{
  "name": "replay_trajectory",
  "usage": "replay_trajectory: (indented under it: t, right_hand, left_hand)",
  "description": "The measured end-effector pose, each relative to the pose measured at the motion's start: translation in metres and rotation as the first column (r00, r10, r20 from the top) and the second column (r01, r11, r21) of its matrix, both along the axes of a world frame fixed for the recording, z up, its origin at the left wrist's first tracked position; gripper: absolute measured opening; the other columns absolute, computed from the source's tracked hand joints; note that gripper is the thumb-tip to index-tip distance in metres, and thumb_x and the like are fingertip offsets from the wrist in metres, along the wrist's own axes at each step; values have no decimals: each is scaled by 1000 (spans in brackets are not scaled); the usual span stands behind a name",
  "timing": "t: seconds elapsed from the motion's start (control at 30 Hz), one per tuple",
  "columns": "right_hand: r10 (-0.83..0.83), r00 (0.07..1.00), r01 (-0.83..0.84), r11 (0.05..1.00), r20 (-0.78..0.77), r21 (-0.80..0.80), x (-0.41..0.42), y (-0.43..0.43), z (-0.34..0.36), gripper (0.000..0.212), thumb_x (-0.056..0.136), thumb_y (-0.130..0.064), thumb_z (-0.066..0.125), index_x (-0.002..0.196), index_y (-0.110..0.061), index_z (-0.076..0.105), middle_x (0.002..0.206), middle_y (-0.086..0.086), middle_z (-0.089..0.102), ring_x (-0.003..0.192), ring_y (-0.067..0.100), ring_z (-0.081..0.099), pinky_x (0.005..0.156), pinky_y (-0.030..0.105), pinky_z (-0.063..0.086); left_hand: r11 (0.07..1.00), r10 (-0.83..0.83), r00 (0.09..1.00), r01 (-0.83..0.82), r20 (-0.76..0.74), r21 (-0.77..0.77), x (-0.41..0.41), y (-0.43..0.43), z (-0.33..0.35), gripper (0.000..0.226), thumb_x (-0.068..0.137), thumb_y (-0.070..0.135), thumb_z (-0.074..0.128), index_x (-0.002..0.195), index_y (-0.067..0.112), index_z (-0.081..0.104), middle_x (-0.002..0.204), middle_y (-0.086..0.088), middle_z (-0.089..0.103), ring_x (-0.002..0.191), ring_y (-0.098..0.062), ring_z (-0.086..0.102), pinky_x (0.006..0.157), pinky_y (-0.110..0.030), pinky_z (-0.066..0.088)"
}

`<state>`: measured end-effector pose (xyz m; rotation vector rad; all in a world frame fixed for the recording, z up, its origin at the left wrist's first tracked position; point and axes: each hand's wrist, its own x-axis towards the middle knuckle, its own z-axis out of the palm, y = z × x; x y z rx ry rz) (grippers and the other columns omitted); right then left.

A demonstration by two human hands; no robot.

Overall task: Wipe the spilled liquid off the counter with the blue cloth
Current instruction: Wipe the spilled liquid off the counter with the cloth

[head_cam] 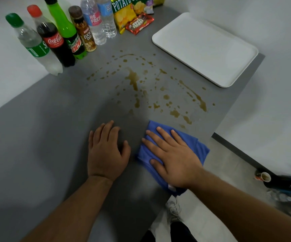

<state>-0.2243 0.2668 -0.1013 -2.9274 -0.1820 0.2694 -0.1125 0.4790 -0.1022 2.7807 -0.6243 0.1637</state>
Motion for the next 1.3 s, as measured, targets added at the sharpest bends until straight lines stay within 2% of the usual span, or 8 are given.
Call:
replay_trajectory:
  t: [0.27, 0.43, 0.53, 0.77, 0.97, 1.07, 1.23, 1.3]
  right_hand:
    - [-155, 988, 154, 988, -16, -27, 36, 0, 4, 67, 106, -59, 15, 168, -35, 7, 176, -7, 0, 162, 25, -12, 129, 57, 0]
    - [-34, 999, 34, 999, 35, -3, 13, 2, -2, 64, 109, -58, 19, 167, -32, 16, 176, -6, 8, 162, 23, -7, 130, 55, 2]
    - [-14, 1000, 14, 1000, 26, 3, 1, -20, -3, 63, 109, -59, 20, 167, -35, 13, 176, -9, 7, 162, 19, -8, 130, 52, -1]
    - [-183, 983, 183, 983, 7, -19, 65, -14, 4, 70, 105, -63, 15, 168, -34, 5, 177, -5, 0, 162, 27, -12, 129, 53, -9]
    - [4, 999, -4, 1000, 52, -15, 35, -18, -3, 69, 106, -67, 18, 167, -37, 11, 176, -8, 6, 162, 23, -8, 129, 57, 3]
    - [-16, 1000, 16, 999, 22, -31, 33, -45, -3, 71, 104, -73, 17, 167, -41, 7, 176, -12, 5, 162, 20, -10, 129, 58, 5]
    - [-137, 991, 137, 988, 5, -75, 83, -32, 4, 75, 101, -74, 6, 167, -39, 0, 176, -10, -7, 160, 24, -18, 128, 53, -13]
    - [-146, 989, 146, 987, 11, -66, 98, -12, 5, 74, 103, -71, 9, 168, -35, 3, 176, -6, -5, 160, 27, -17, 128, 54, -12]
  left_hand:
    - [1000, 2, 1000, -2, 22, -7, -2, -1, -2, 48, 86, 38, 57, 127, 12, 62, 148, -10, 55, 137, -36, 48, 119, -57, 32]
    - [1000, -11, 1000, 11, 12, 1, -2, 0, -3, 50, 88, 40, 54, 128, 11, 61, 150, -11, 53, 139, -36, 47, 120, -56, 32]
    - [1000, -11, 1000, 11, 27, -10, -3, -1, -2, 49, 87, 38, 55, 127, 10, 62, 149, -12, 55, 136, -38, 49, 119, -56, 32]
    - [1000, -13, 1000, 13, 2, 6, -3, -1, 0, 50, 89, 39, 55, 130, 10, 60, 149, -13, 54, 138, -37, 49, 120, -55, 33]
    - [1000, -4, 1000, 4, -9, -15, -3, 1, -1, 48, 90, 38, 54, 129, 12, 62, 150, -10, 54, 139, -35, 48, 120, -56, 33]
    - [999, -1, 1000, 0, -7, -39, -2, 0, -1, 46, 89, 37, 55, 127, 13, 63, 149, -9, 55, 139, -35, 49, 120, -56, 34]
    - [999, 15, 999, -16, -42, -38, -2, -2, 2, 47, 89, 37, 56, 128, 12, 63, 149, -9, 55, 140, -35, 48, 119, -56, 34]
    - [999, 18, 998, -20, -52, -28, 0, -2, 4, 47, 90, 36, 57, 129, 11, 64, 149, -9, 56, 139, -35, 49, 119, -56, 34]
